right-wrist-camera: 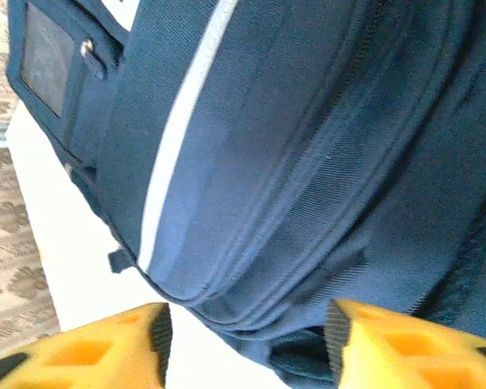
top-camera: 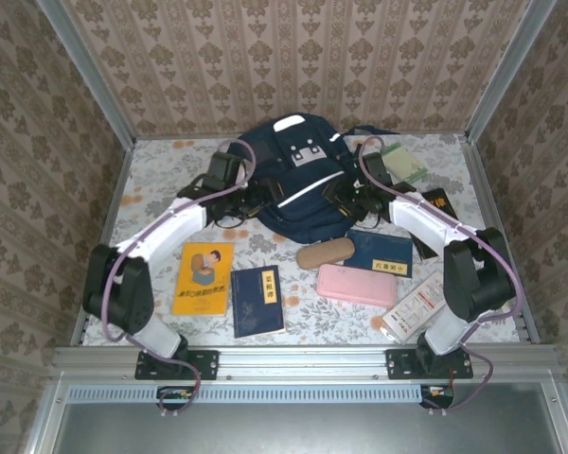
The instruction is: Pack the student bag
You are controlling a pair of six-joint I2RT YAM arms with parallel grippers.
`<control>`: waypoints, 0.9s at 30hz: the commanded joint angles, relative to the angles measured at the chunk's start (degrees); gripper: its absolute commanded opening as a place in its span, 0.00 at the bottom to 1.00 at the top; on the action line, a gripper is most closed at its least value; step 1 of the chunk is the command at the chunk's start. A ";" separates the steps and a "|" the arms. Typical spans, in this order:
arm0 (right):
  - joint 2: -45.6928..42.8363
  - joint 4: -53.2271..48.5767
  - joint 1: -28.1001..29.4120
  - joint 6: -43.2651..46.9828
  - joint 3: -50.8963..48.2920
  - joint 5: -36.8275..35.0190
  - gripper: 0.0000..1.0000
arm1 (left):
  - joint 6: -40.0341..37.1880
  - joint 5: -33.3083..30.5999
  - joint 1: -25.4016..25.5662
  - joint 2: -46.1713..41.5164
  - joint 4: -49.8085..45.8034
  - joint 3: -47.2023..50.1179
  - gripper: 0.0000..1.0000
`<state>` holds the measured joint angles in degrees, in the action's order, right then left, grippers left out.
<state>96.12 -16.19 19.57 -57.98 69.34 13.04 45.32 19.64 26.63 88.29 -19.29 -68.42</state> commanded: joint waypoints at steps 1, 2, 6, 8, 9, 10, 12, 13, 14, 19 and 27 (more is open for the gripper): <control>3.22 -3.38 1.70 -4.62 5.34 -2.22 0.51 | -6.00 -6.89 -2.38 -3.42 -9.76 -0.22 0.76; 4.24 -4.23 2.19 -4.80 6.92 -2.72 0.51 | -6.33 -7.82 -3.23 -4.23 -10.38 0.64 0.76; 8.93 -7.32 3.71 -6.19 11.79 -3.46 0.56 | -5.66 -8.77 -6.75 -6.97 -8.48 5.51 0.75; 10.26 -6.28 4.05 -8.01 11.47 -3.46 0.59 | -5.66 -8.08 -8.02 -7.82 -7.24 7.15 0.75; 10.71 -5.55 4.28 -8.50 11.12 -3.75 0.59 | -6.01 -8.44 -8.26 -8.12 -7.03 7.63 0.75; 10.99 -5.40 4.45 -8.77 11.01 -4.18 0.59 | -6.46 -8.72 -8.33 -8.21 -6.78 7.99 0.75; 11.82 -4.84 4.77 -9.09 10.90 -4.68 0.59 | -7.30 -9.17 -8.57 -8.31 -6.42 8.48 0.75; 12.30 -4.83 4.77 -9.32 10.85 -4.69 0.60 | -7.48 -9.18 -8.59 -8.33 -6.25 8.64 0.74; 12.86 -4.89 4.71 -9.73 10.78 -4.69 0.59 | -7.69 -9.05 -8.67 -8.36 -5.96 8.92 0.75; 13.82 -4.18 4.62 -10.11 10.10 -6.81 0.59 | -7.40 -7.50 -9.54 -8.31 -4.91 9.67 0.75; 18.44 -3.94 4.08 -9.12 15.98 -9.29 0.55 | -5.47 -4.84 -9.76 -7.57 -2.32 11.29 0.74</control>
<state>112.49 -19.51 24.01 -66.26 82.63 6.63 39.24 13.10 17.10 81.25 -23.33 -58.15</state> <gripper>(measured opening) 0.551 0.741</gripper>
